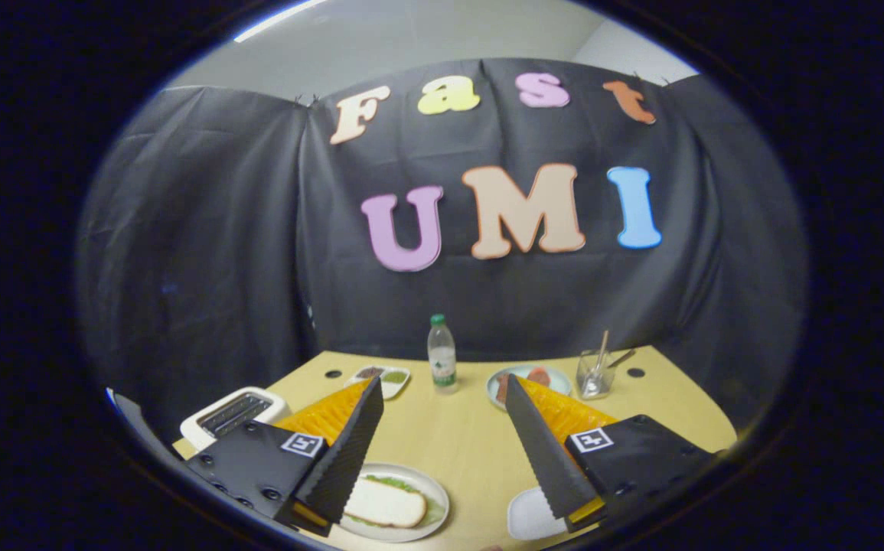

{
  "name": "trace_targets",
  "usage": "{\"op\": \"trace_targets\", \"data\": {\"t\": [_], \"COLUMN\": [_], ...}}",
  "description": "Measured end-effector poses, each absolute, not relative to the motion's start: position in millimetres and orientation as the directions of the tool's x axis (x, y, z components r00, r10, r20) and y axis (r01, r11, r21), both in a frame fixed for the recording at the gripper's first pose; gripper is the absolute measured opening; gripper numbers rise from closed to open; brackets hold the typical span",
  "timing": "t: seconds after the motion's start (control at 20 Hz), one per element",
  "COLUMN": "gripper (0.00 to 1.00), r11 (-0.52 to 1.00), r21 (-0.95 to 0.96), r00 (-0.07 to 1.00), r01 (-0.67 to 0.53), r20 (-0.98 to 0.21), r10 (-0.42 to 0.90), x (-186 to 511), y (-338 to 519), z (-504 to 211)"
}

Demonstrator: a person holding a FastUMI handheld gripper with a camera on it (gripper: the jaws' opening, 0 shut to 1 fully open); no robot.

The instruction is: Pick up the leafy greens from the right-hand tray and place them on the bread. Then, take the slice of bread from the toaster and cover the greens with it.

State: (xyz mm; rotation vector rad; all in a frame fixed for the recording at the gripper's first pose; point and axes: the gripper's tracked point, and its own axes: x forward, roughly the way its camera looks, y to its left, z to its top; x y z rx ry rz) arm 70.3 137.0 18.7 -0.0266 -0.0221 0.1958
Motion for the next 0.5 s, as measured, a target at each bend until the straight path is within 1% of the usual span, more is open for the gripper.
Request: {"op": "trace_targets", "data": {"t": [0.15,0.25,0.5], "gripper": [1.0,1.0,1.0], "r11": [0.987,0.989,0.989], "r21": [-0.037,-0.072,-0.13], "r00": [0.974,0.968,0.972], "r01": [-0.158,-0.127,-0.064], "r20": [0.155,0.209,0.215], "r10": [0.162,0.14,0.091], "x": [54,44,30], "y": [124,113,92], "z": [67,90,89]}}
